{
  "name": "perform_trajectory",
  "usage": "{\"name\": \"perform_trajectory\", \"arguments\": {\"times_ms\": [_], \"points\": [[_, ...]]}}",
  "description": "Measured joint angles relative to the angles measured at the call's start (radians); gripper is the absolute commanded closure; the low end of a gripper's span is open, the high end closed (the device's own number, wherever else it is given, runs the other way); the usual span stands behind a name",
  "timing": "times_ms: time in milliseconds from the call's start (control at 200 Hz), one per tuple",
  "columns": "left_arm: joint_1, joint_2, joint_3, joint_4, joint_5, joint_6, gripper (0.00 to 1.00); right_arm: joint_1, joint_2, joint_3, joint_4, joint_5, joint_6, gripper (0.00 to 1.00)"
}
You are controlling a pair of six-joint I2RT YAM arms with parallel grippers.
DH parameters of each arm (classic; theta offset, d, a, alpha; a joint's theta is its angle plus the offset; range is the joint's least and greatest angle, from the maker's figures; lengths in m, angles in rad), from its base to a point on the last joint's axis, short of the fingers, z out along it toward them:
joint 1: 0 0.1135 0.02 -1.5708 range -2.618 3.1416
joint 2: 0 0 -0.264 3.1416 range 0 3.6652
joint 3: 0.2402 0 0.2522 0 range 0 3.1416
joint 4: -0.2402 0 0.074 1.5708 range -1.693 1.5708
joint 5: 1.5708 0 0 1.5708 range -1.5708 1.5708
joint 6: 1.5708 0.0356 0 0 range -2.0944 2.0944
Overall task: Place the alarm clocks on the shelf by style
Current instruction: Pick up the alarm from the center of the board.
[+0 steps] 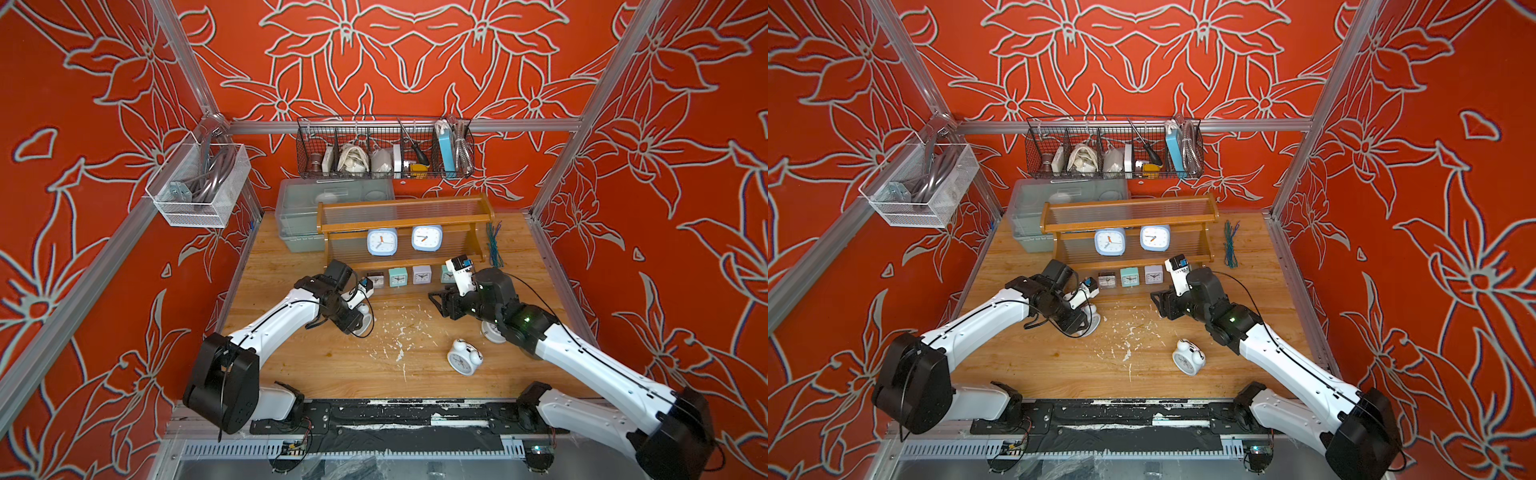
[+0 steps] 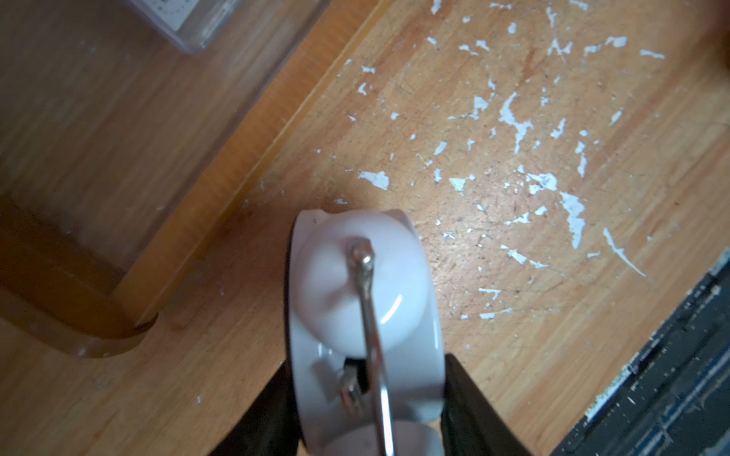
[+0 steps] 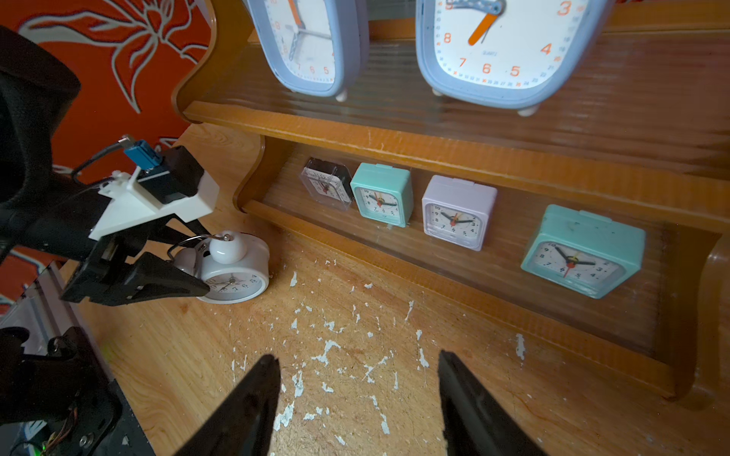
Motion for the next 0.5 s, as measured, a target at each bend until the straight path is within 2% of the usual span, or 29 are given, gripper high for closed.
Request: {"name": "perform_trajectory", "arguments": {"times_ms": [110, 420, 500], "points": [[0.0, -0.016, 0.015, -0.051, 0.072, 0.048, 0.47, 0.0, 0.006, 0.0, 0.009, -0.074, -0.04, 0.32], [0.001, -0.058, 0.132, -0.172, 0.276, 0.185, 0.48, 0.003, 0.023, 0.003, 0.017, -0.394, -0.122, 0.31], [0.001, -0.07, 0.135, -0.186, 0.32, 0.206, 0.51, 0.004, 0.031, 0.003, 0.029, -0.469, -0.124, 0.31]]}}
